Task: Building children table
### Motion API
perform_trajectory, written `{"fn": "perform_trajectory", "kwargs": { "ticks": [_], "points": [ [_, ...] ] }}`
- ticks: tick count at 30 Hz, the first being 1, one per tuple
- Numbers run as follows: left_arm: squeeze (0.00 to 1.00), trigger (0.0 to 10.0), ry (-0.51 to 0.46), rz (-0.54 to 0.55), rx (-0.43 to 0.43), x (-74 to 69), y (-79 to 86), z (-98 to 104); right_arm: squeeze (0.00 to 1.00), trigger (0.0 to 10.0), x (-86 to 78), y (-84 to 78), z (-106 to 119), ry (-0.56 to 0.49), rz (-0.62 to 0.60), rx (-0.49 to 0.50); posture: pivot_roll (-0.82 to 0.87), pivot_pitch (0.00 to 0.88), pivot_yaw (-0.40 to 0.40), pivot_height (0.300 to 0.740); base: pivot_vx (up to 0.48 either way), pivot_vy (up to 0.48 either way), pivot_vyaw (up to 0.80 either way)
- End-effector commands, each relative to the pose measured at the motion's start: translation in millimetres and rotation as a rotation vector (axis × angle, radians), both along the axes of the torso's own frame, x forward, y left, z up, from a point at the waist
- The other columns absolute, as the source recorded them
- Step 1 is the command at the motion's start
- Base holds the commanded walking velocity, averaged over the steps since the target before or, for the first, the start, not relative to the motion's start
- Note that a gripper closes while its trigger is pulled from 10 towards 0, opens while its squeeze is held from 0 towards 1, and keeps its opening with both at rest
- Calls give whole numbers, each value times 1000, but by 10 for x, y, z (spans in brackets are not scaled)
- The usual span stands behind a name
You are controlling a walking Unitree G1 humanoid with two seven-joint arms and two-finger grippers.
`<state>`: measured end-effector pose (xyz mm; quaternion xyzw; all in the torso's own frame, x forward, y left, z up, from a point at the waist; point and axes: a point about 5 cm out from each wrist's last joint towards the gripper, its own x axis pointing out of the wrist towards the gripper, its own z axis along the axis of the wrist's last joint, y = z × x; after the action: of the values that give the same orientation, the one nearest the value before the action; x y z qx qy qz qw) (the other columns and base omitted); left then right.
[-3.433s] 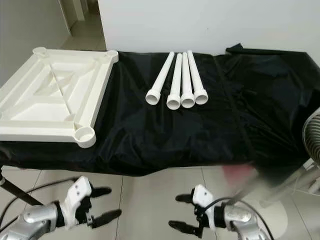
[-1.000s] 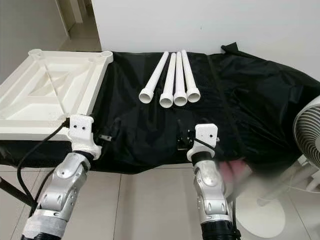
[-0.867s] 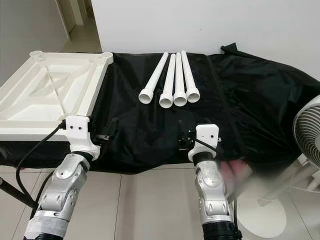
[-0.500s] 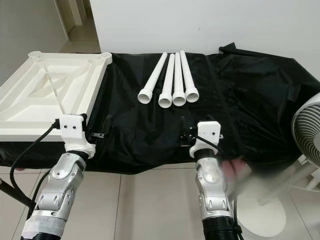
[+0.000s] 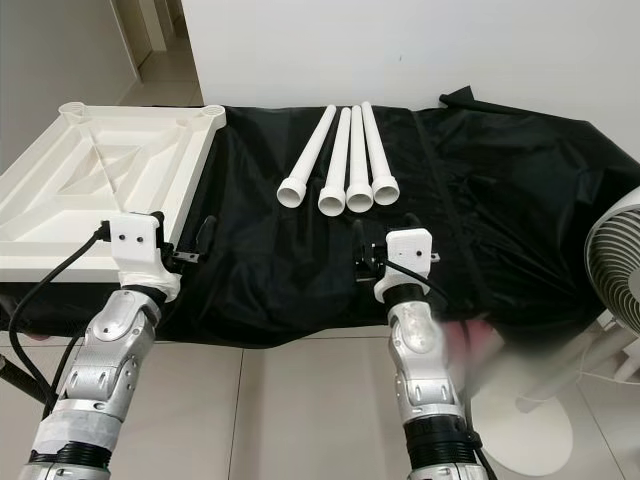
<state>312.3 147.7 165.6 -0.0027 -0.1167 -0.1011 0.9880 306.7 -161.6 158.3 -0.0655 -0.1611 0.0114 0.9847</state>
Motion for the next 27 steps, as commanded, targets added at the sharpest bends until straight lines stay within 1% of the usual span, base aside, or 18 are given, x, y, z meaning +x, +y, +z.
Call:
{"fn": "perform_trajectory", "kwargs": {
  "ticks": [1,7,13,27],
  "points": [
    [0,10000,0,-3,8,3,3,-10,0,10000,-15,9,-5,5,6,-6,-14,0,24,740,0,0,0],
    [0,10000,6,-4,10,-40,10,-30,0,10000,3,-27,-49,14,0,-9,9,0,27,740,0,0,0],
    [0,10000,5,5,14,-44,43,-26,0,10000,10,-20,-68,18,5,-15,13,0,25,740,0,0,0],
    [0,10000,-1,43,7,-53,121,-21,0,10000,28,-94,-84,24,-14,-24,18,0,18,740,0,0,0]
  ]
}}
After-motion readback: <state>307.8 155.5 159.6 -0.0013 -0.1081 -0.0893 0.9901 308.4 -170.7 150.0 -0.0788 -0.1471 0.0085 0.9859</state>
